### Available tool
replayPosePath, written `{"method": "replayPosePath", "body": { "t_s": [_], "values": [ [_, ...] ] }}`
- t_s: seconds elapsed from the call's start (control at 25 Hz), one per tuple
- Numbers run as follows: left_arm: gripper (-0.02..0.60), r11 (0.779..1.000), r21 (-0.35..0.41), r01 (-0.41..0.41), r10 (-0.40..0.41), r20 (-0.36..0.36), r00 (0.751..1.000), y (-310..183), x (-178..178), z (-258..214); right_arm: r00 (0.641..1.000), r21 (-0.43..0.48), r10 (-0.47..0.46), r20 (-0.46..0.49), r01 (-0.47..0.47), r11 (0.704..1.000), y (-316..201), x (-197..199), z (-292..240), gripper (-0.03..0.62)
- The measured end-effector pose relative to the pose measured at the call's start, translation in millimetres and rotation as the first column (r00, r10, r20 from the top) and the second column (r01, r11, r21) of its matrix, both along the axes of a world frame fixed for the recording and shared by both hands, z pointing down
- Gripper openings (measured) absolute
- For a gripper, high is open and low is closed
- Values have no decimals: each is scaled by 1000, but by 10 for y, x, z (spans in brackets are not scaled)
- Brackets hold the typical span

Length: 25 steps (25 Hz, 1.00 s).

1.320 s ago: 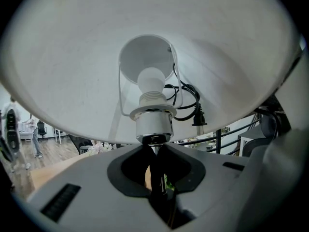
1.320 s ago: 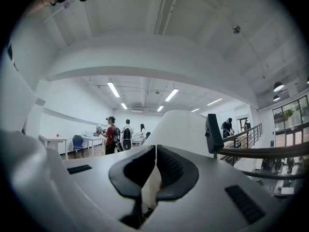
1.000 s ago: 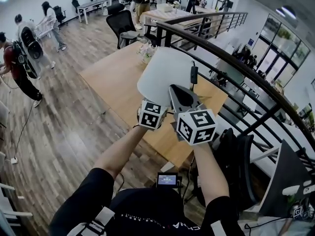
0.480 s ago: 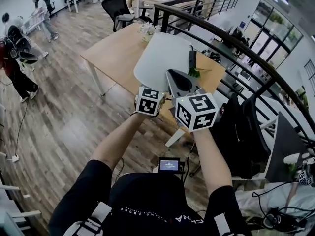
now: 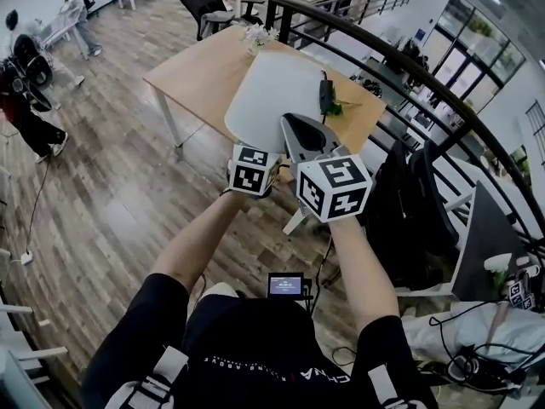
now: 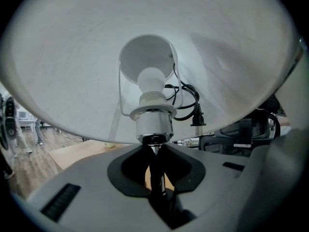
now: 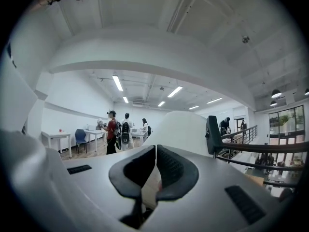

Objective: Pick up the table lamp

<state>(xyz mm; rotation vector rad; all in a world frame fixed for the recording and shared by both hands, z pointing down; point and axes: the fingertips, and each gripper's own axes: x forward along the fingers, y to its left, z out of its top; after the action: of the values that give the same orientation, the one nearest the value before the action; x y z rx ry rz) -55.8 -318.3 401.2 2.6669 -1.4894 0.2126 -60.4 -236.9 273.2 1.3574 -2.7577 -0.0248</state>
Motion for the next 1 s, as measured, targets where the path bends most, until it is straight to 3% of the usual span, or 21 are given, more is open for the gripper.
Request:
{"method": "replayPosePath", "body": {
  "t_s": [0.2,0.48,1.0],
  "values": [
    [75,998,0,64,-64,8,998,347,128,164,998,-9,-57,8,57,998,340,192,165,32],
    [75,995,-32,95,-95,-3,995,848,493,473,996,-30,-86,-3,86,996,792,572,451,32],
    [75,998,-42,41,-41,3,999,1238,681,650,1000,-34,20,20,-20,999,1169,749,633,32]
  ]
}}
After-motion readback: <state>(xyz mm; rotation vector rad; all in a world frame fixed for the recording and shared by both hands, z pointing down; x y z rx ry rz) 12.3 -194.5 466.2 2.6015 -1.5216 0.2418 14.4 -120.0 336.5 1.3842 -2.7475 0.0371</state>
